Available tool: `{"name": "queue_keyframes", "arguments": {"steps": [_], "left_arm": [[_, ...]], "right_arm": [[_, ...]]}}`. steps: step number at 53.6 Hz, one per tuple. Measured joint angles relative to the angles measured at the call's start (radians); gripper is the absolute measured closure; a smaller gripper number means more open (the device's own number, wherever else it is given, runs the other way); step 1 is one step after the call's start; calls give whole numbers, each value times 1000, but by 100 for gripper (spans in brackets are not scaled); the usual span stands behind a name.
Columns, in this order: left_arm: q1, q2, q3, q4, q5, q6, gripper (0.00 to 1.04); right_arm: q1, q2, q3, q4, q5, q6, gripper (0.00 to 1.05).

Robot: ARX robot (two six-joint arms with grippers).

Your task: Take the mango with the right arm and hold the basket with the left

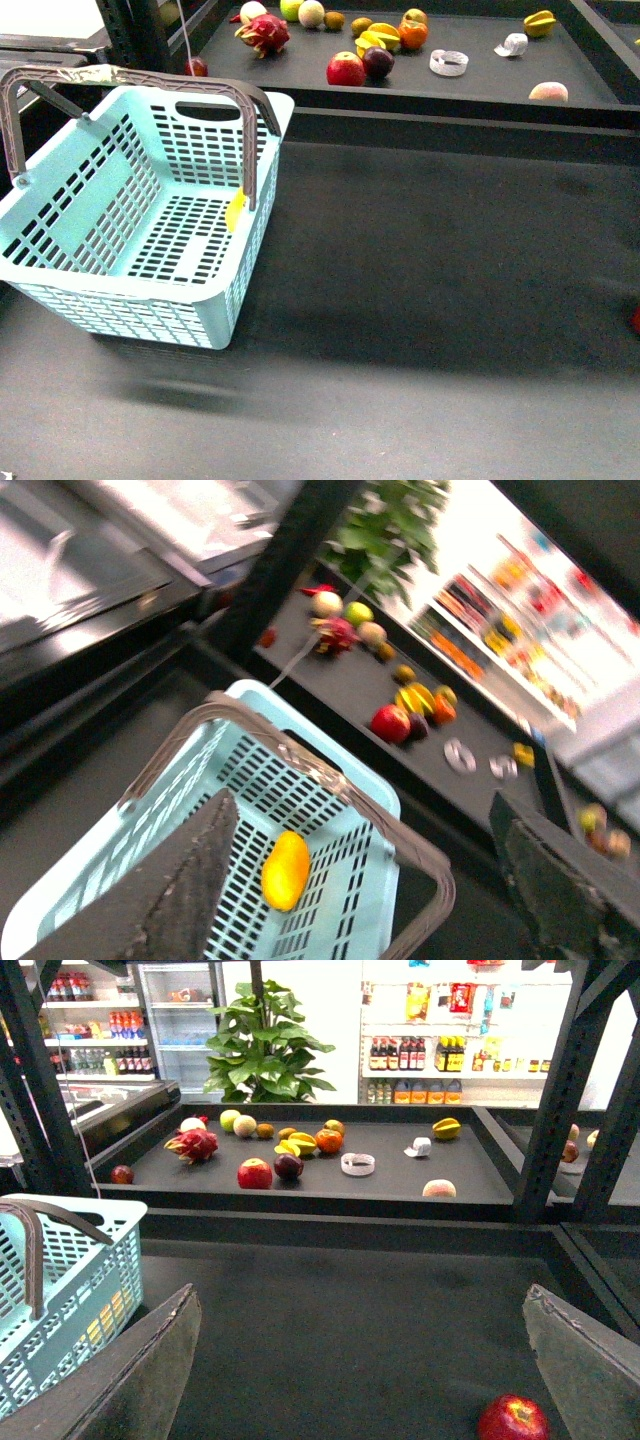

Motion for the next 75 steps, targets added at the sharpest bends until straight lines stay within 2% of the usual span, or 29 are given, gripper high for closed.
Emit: {"name": "queue_keyframes", "arguments": {"steps": [7,18,24,27,32,37,43,75], "left_arm": [[-28,-88,-82,11,-23,195,65],[-69,-217,-189,-19,-63,265,103],[-85,-289,-227,-53,-82,273,103],[-127,-329,-246,-77,-142,274,103],[-164,-392,-270,-112,-152,278,103],[-166,-459,-292,-158,-161,280,103],[-166,-483,-337,-131,-160,281,103],[-166,-883,-338,-503,-160,283,103]], "right_arm": [[0,0,0,0,1,0,8],[0,0,0,0,1,0,8],[0,0,0,0,1,0,8],[0,0,0,0,1,0,8],[0,0,0,0,1,0,8],[0,0,0,0,1,0,8],[0,0,0,0,1,0,8],[0,0,0,0,1,0,8]]}}
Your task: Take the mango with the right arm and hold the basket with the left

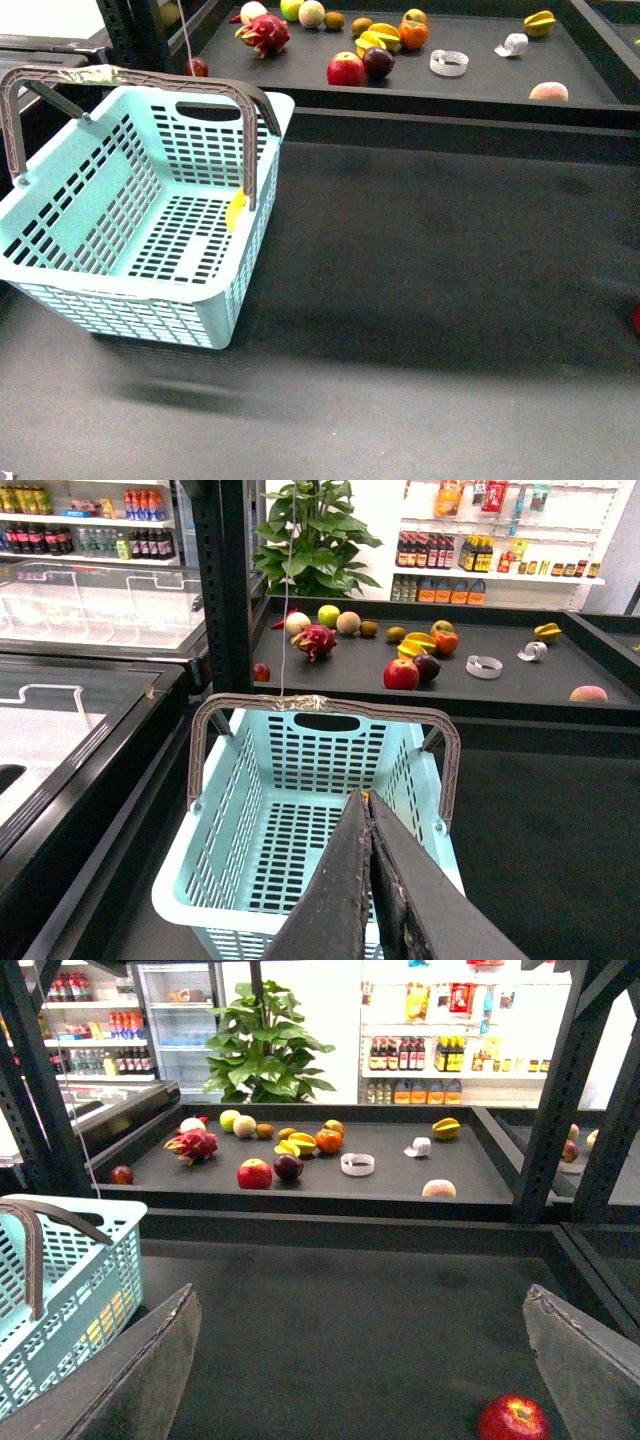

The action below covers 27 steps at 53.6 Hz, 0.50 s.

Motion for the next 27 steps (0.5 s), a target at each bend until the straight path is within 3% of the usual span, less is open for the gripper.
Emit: {"name": "queue_keyframes", "arguments": {"steps": [27], "left_arm": [[0,-164,0,-164,0,0,103]], "right_arm": [[0,0,0,0,0,0,8]]}}
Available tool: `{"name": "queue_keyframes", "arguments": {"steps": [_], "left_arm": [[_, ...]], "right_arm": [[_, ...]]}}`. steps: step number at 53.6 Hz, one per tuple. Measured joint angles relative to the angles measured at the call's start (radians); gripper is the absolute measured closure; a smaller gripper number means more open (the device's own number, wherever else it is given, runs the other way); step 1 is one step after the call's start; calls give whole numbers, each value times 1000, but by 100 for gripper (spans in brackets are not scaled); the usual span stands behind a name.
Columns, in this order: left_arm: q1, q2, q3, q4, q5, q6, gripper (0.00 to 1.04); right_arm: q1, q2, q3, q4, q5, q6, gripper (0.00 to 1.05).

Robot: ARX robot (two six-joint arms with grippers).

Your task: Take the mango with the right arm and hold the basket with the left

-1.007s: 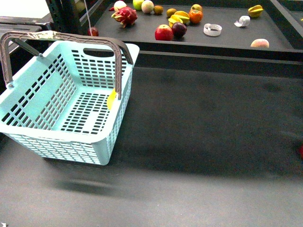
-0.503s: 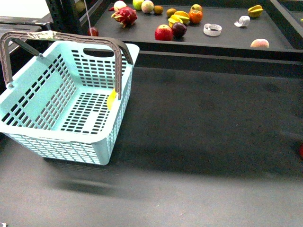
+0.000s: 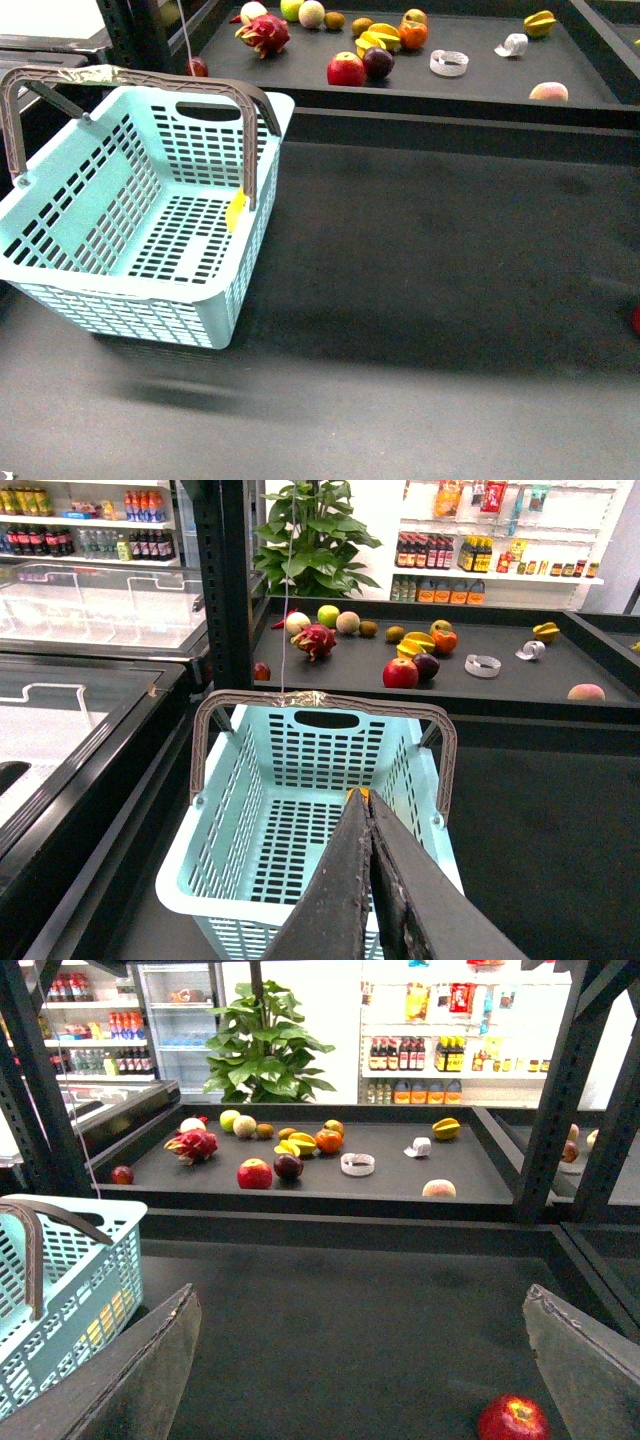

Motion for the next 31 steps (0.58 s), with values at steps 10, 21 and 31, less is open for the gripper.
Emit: {"name": "queue_keyframes", "arguments": {"steps": [10,21,31], "left_arm": [[0,-170,0,-180,0,0,103],[0,-179,0,-186,0,0,103],[0,-180,0,-186,0,0,97]], "right_arm": [[0,0,0,0,0,0,8],[0,0,0,0,0,0,8],[0,0,0,0,0,0,8]]}}
